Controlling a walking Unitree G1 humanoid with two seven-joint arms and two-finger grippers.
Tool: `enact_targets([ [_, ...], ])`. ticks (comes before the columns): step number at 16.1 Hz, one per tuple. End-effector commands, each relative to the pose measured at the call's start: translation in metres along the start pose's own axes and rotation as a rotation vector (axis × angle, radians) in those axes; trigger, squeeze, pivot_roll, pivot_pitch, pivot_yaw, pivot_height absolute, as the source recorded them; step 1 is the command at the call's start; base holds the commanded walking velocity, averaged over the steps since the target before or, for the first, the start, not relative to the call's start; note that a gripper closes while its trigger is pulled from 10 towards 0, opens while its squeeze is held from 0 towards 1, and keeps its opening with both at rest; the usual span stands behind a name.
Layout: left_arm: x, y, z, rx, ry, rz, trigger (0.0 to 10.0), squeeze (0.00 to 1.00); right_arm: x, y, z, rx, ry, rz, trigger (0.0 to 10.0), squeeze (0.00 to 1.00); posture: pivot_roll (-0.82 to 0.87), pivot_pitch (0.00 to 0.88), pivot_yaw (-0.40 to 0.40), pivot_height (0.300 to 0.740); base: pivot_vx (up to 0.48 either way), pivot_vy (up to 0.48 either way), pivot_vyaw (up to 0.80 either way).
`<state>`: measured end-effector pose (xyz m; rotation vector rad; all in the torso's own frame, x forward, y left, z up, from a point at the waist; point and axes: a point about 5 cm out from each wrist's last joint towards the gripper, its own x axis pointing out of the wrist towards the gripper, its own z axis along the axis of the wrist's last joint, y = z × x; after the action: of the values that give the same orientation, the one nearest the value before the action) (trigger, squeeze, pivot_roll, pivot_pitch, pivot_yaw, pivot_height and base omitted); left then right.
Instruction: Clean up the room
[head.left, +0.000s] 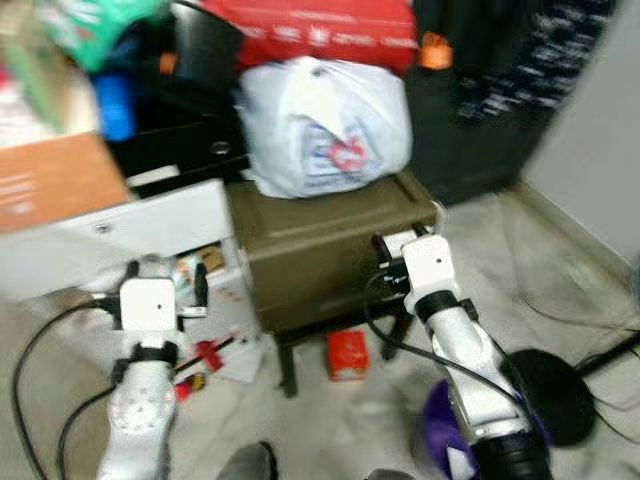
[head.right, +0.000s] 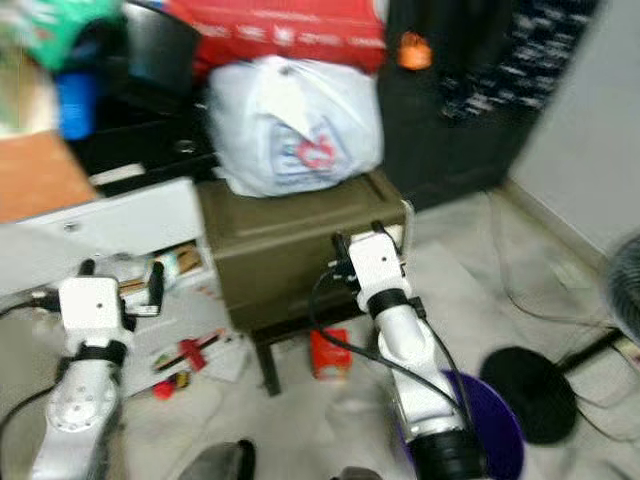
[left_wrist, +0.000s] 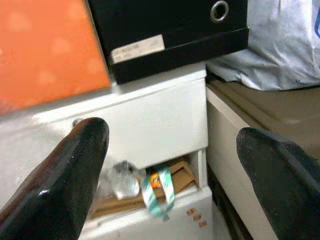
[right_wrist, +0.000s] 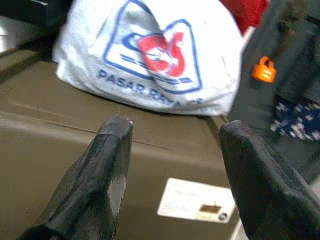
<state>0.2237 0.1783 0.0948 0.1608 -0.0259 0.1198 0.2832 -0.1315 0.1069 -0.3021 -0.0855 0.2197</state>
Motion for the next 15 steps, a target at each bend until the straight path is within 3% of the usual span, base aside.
enact_targets([
  [1, 0.0022, 0.0005, 0.0052, 0.005, -0.017, -0.005, 10.0, 0.0, 0.0019, -0.0015, 0.0026, -0.003, -0.009, 0.003, 10.0, 0.0, -0.06, 0.051, -0.037, 0.74, 0.0, 0.0, 0.8],
  [15, 0.0115, -0.0029, 0.0117, 0.006, -0.041, -0.011, 10.0, 0.0, 0.0054, -0.0024, 0.0047, -0.013, -0.009, -0.002, 10.0, 0.0, -0.05, 0.049, -0.036, 0.74, 0.0, 0.0, 0.8],
])
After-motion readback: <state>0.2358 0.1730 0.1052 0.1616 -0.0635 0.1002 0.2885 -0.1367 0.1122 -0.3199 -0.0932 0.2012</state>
